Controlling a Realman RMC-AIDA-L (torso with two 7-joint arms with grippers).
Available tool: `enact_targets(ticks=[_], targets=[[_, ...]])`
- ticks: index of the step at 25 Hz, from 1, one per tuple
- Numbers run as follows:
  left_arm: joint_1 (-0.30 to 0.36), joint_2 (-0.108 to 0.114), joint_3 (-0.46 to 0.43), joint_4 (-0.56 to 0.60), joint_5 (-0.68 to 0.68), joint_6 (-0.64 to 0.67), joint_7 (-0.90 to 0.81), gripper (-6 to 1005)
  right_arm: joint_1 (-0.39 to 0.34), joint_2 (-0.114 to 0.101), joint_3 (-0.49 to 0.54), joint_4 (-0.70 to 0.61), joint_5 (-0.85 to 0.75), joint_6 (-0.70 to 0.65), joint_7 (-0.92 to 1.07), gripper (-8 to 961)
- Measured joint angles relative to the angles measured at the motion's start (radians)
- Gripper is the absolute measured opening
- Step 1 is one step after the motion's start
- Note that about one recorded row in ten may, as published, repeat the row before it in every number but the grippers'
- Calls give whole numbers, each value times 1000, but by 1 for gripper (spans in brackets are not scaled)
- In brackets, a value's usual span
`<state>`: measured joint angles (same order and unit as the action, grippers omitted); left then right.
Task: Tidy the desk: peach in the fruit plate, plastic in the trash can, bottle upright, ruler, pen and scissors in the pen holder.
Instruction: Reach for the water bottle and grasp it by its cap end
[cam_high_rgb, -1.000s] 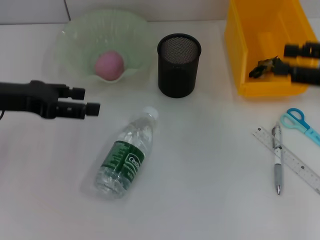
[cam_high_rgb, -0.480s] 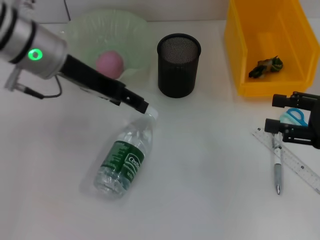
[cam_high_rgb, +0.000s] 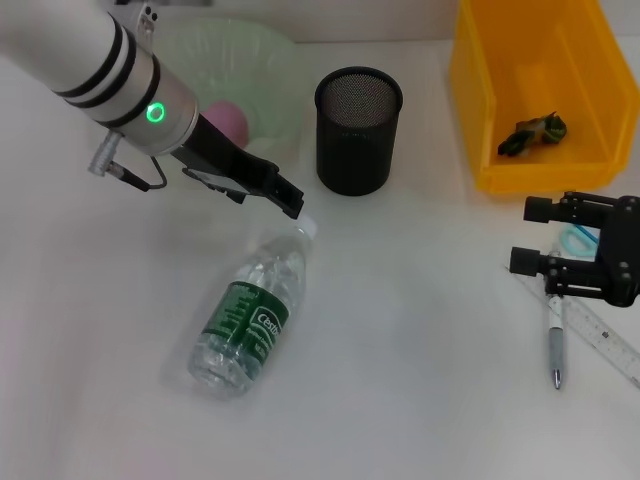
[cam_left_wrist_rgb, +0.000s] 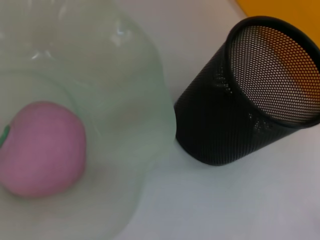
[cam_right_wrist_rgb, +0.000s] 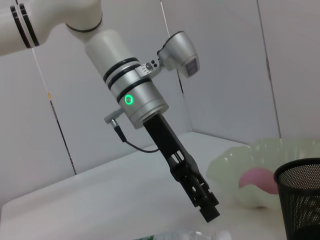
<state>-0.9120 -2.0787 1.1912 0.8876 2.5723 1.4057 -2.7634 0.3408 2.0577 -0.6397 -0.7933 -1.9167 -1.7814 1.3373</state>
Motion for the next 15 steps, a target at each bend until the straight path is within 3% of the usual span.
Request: enact_targets(ticks=[12, 13, 15], targets=[[0, -1, 21, -86, -77, -65, -3, 777, 33, 4, 1, 3, -2, 1, -3, 706], [3, -1, 74, -100, -108, -91, -8, 773, 41, 5, 0, 5, -16, 1, -3, 705], [5, -1, 90, -104, -116, -105, -10, 764, 45, 5, 0, 6, -29, 1, -3, 703]])
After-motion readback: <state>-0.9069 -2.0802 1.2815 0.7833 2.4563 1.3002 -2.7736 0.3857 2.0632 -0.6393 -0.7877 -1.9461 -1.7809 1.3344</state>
